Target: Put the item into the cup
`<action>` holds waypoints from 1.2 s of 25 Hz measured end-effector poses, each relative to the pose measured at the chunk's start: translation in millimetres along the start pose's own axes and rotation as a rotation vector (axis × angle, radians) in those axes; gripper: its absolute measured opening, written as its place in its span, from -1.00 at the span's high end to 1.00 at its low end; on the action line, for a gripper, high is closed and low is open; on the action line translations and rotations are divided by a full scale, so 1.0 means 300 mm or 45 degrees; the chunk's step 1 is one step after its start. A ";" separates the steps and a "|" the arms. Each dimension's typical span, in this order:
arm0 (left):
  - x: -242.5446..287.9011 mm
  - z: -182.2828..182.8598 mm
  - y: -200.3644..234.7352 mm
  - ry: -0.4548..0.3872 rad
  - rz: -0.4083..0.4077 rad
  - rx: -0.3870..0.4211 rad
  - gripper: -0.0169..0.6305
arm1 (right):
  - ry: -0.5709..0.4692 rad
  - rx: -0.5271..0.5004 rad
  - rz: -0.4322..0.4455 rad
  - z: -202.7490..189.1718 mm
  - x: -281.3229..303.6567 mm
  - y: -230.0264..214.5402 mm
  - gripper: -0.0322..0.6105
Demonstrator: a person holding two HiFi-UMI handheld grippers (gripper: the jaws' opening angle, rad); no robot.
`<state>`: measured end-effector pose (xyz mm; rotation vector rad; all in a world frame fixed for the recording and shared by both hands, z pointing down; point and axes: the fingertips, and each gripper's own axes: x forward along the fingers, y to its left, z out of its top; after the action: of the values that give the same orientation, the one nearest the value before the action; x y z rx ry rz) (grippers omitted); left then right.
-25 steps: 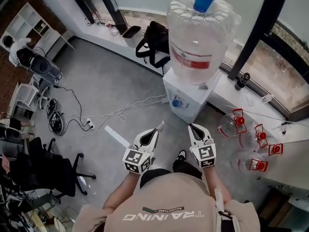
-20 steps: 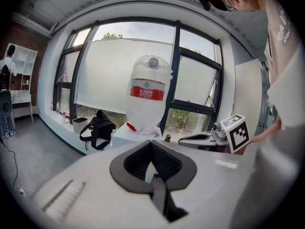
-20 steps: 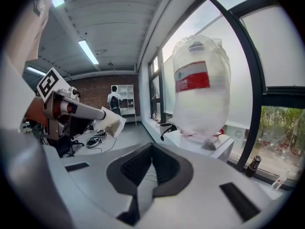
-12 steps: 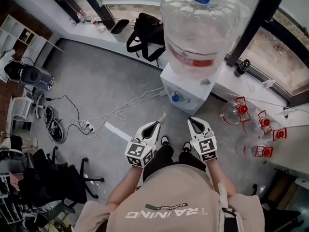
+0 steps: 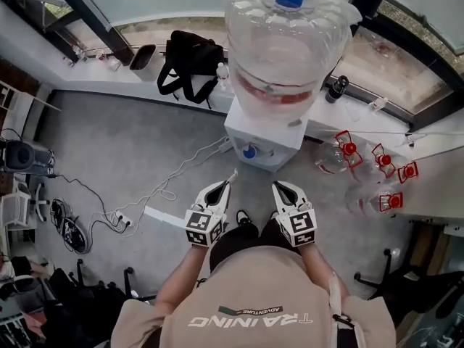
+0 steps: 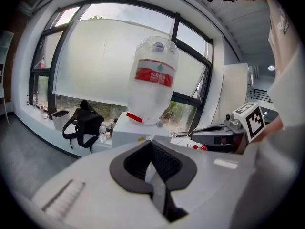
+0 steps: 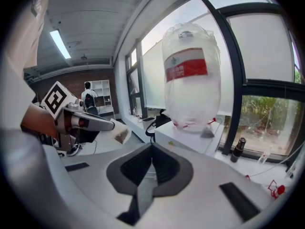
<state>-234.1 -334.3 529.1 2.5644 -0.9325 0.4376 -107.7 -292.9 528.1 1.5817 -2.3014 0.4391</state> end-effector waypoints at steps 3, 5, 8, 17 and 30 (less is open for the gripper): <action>0.050 -0.020 0.019 0.047 -0.030 -0.030 0.92 | 0.053 0.019 -0.017 -0.062 0.038 -0.013 0.87; 0.089 -0.028 0.022 0.072 -0.047 -0.030 0.92 | 0.080 0.057 -0.016 -0.112 0.073 -0.030 0.87; 0.148 -0.073 0.029 0.122 -0.059 -0.027 0.92 | 0.107 0.139 -0.011 -0.200 0.126 -0.050 0.87; 0.429 -0.300 0.056 0.222 -0.054 -0.049 0.92 | 0.123 0.134 -0.091 -0.434 0.315 -0.185 0.87; 0.737 -0.637 0.256 0.321 -0.001 -0.033 0.92 | 0.157 0.077 -0.022 -0.737 0.621 -0.227 0.87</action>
<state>-153.6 -424.2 806.1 2.4147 -0.8393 0.7245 -89.1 -380.0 811.5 1.5555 -2.2001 0.5896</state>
